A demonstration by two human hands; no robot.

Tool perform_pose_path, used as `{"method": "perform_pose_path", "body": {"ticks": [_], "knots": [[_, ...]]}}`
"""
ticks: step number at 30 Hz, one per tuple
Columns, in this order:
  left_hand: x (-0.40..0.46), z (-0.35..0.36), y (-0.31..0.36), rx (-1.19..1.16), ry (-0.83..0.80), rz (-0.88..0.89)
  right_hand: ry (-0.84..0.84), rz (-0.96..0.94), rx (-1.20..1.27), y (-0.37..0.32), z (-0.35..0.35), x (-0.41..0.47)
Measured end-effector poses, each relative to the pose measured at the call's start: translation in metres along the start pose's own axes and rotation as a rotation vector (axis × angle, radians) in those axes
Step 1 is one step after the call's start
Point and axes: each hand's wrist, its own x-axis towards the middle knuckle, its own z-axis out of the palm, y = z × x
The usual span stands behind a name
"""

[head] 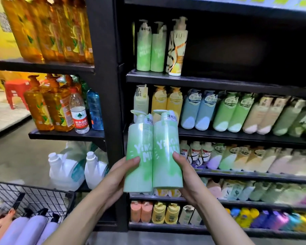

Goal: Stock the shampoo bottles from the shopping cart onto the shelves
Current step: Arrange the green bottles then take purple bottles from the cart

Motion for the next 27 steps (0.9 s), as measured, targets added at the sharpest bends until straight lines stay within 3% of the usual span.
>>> {"method": "perform_pose_path", "body": {"ticks": [8,14,17,27], "knots": [[0.037,0.008,0.02,-0.038,-0.043,0.031,-0.075,-0.013,0.022,-0.028,0.009,0.029],[0.104,0.027,0.091,-0.028,-0.057,0.234,-0.106,-0.126,0.148,-0.088,0.029,0.076],[0.145,0.032,0.131,0.029,-0.059,0.371,-0.131,-0.22,0.092,-0.122,0.034,0.107],[0.258,0.026,0.224,0.226,0.085,0.579,0.14,-0.603,-0.301,-0.216,0.067,0.232]]}}
